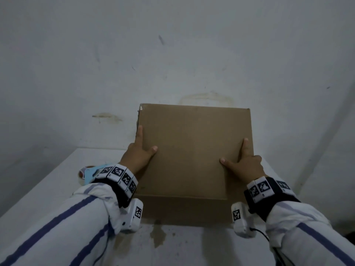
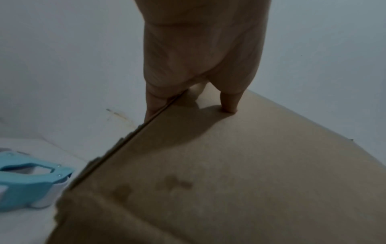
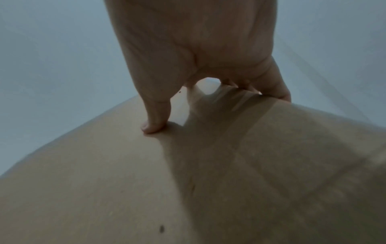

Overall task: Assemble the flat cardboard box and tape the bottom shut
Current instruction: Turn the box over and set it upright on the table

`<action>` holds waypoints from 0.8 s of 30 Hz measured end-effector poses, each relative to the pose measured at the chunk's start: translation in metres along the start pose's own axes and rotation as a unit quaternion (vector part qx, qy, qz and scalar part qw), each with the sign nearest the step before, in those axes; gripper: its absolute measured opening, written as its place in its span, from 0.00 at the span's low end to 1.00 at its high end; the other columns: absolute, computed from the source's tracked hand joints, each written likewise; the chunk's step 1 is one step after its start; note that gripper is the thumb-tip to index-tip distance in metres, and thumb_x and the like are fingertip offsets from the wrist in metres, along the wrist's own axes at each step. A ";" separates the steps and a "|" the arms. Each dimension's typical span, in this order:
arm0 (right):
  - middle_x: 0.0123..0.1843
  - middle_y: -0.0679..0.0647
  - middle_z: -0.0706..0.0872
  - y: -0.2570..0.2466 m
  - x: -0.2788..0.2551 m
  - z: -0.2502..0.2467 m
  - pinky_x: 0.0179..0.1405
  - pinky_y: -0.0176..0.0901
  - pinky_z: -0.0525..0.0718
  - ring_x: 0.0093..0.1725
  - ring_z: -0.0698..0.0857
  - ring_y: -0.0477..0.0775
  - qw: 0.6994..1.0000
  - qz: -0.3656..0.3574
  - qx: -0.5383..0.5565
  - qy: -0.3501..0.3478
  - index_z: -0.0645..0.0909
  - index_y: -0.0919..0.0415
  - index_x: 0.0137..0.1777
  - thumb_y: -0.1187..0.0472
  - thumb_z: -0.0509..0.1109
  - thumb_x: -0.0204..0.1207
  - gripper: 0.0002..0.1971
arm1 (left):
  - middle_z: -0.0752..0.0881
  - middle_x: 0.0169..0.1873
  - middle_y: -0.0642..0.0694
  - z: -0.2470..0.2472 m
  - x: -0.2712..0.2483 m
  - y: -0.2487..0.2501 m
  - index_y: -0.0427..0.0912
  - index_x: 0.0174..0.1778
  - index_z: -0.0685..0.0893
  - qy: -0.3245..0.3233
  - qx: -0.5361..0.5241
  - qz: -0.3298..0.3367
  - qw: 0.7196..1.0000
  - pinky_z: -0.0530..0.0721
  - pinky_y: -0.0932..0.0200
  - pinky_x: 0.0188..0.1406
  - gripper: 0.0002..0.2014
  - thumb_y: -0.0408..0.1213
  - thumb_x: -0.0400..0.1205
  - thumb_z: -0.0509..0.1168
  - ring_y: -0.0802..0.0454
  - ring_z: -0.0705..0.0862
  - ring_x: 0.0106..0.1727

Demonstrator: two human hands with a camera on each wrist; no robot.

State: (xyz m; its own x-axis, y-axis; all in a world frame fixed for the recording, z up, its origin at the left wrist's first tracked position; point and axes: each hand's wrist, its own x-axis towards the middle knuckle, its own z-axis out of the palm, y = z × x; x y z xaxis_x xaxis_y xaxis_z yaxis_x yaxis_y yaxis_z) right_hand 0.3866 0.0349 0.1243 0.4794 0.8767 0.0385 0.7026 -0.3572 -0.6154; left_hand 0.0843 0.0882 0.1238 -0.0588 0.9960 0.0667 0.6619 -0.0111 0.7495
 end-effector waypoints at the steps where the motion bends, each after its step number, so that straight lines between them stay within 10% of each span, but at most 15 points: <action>1: 0.74 0.69 0.64 -0.004 0.002 -0.004 0.68 0.62 0.75 0.69 0.74 0.73 1.000 0.004 -0.007 0.002 0.37 0.42 0.83 0.34 0.71 0.66 0.55 | 0.65 0.77 0.37 -0.003 0.001 0.004 0.66 0.80 0.36 0.010 0.014 -0.001 1.000 0.73 0.41 0.72 0.42 0.58 0.80 0.60 0.35 0.75 0.71; 7: 0.76 0.68 0.61 -0.023 0.011 -0.021 0.72 0.62 0.74 0.70 0.74 0.74 0.998 -0.033 -0.044 -0.014 0.61 0.56 0.77 0.43 0.72 0.72 0.38 | 0.57 0.73 0.40 -0.011 0.006 0.019 0.50 0.80 0.60 0.040 0.051 -0.010 0.998 0.68 0.47 0.75 0.31 0.47 0.82 0.61 0.35 0.72 0.69; 15: 0.79 0.59 0.60 -0.031 -0.011 0.001 0.71 0.75 0.67 0.78 0.60 0.68 0.974 -0.059 -0.216 -0.027 0.60 0.42 0.77 0.32 0.56 0.75 0.32 | 0.71 0.71 0.40 -0.005 0.010 0.012 0.44 0.68 0.70 0.025 0.114 0.019 0.993 0.72 0.45 0.66 0.18 0.44 0.83 0.58 0.36 0.71 0.69; 20: 0.87 0.51 0.39 -0.021 -0.008 0.000 0.75 0.79 0.54 0.84 0.42 0.68 0.946 -0.122 -0.282 -0.104 0.40 0.37 0.82 0.28 0.64 0.68 0.49 | 0.47 0.82 0.45 -0.003 0.009 0.000 0.51 0.81 0.56 -0.042 0.103 0.002 0.994 0.66 0.44 0.78 0.36 0.56 0.79 0.62 0.36 0.62 0.80; 24: 0.86 0.50 0.49 -0.016 -0.005 -0.001 0.74 0.74 0.61 0.83 0.51 0.66 0.944 -0.149 -0.290 -0.047 0.48 0.35 0.81 0.36 0.67 0.72 0.42 | 0.42 0.83 0.46 0.003 0.005 -0.001 0.52 0.82 0.51 -0.056 0.073 0.011 0.996 0.64 0.45 0.78 0.47 0.59 0.73 0.69 0.39 0.58 0.82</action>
State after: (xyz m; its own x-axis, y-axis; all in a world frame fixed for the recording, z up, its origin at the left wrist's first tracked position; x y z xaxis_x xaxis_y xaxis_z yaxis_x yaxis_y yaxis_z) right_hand 0.3732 0.0358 0.1347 0.1860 0.9810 0.0549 0.9817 -0.1832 -0.0521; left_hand 0.0851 0.0933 0.1216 0.0353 0.9994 0.0011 0.7642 -0.0277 0.6444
